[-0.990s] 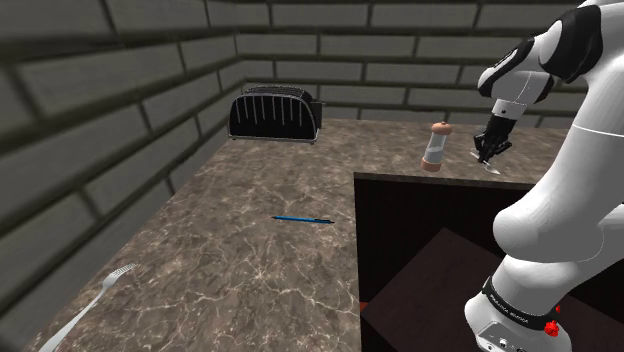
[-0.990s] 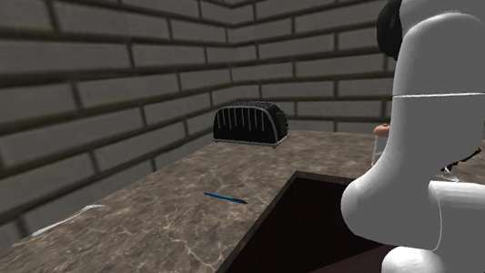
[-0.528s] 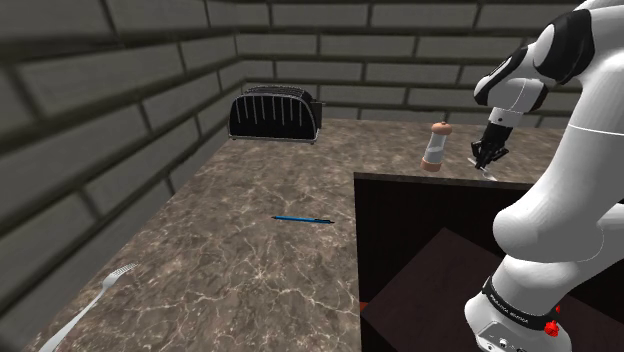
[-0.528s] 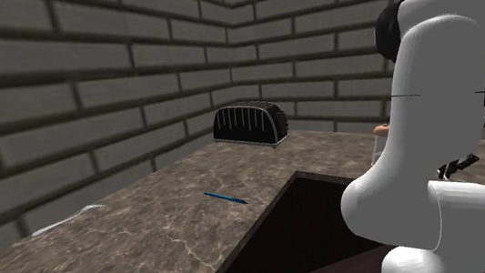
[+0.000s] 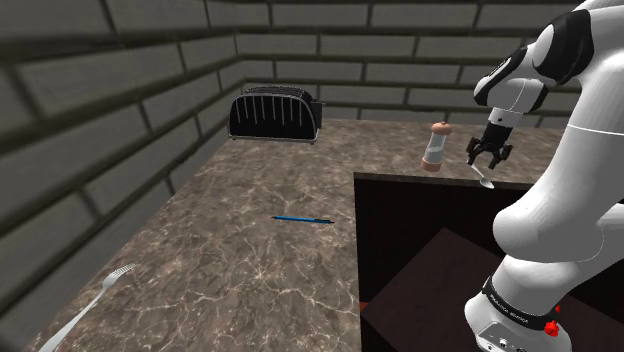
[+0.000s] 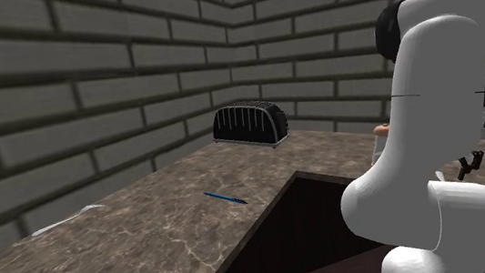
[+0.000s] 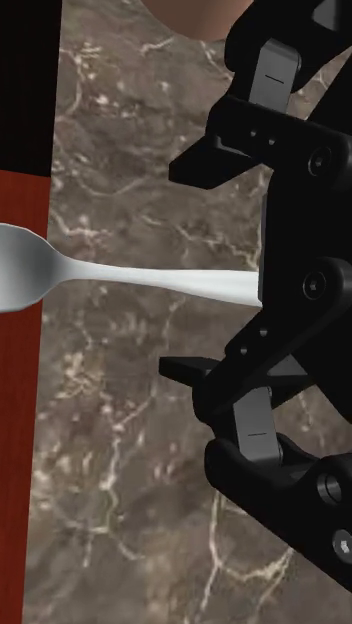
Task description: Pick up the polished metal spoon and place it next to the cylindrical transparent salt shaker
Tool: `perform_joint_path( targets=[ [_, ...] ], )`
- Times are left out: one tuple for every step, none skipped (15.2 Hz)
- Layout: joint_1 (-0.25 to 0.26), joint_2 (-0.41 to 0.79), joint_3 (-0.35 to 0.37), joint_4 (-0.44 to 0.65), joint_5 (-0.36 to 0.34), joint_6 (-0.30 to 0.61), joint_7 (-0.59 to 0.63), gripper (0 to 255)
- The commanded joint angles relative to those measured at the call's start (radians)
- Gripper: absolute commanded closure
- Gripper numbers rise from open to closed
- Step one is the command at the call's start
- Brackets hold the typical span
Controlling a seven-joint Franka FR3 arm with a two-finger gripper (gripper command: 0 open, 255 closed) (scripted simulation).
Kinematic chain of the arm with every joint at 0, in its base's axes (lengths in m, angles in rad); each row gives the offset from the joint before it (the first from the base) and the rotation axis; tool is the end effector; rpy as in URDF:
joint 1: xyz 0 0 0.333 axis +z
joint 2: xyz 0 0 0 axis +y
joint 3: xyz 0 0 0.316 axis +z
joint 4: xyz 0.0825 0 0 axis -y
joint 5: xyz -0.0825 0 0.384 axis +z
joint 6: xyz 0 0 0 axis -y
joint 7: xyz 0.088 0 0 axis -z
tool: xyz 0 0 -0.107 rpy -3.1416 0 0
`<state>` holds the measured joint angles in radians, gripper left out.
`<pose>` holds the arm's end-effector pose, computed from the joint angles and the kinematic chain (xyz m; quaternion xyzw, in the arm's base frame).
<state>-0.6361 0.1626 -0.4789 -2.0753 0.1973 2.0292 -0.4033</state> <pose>0.2555 -0.4869 0.3457 -0.9127 0.3953 0.0354 0.0976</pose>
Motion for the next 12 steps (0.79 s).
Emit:
perform_joint_path(
  targets=[
    [0.0,0.0,0.0,0.0,0.0,0.0,0.0,0],
    [0.0,0.0,0.0,0.0,0.0,0.0,0.0,0],
    [0.0,0.0,0.0,0.0,0.0,0.0,0.0,0],
    [-0.001,-0.011,-0.003,0.023,-0.009,-0.032,0.006,0],
    [-0.002,-0.02,-0.006,0.047,-0.016,-0.064,0.011,0],
    [-0.003,-0.028,-0.008,0.072,-0.023,-0.096,0.015,0],
    [-0.004,-0.033,-0.01,0.093,-0.028,-0.121,0.018,0],
    [-0.004,-0.033,-0.01,0.093,-0.028,-0.121,0.018,0],
    [-0.004,-0.033,-0.01,0.093,-0.028,-0.121,0.018,0],
    [-0.004,-0.033,-0.01,0.093,-0.028,-0.121,0.018,0],
    [-0.004,-0.033,-0.01,0.093,-0.028,-0.121,0.018,0],
    [-0.004,-0.033,-0.01,0.093,-0.028,-0.121,0.018,0]
  ],
)
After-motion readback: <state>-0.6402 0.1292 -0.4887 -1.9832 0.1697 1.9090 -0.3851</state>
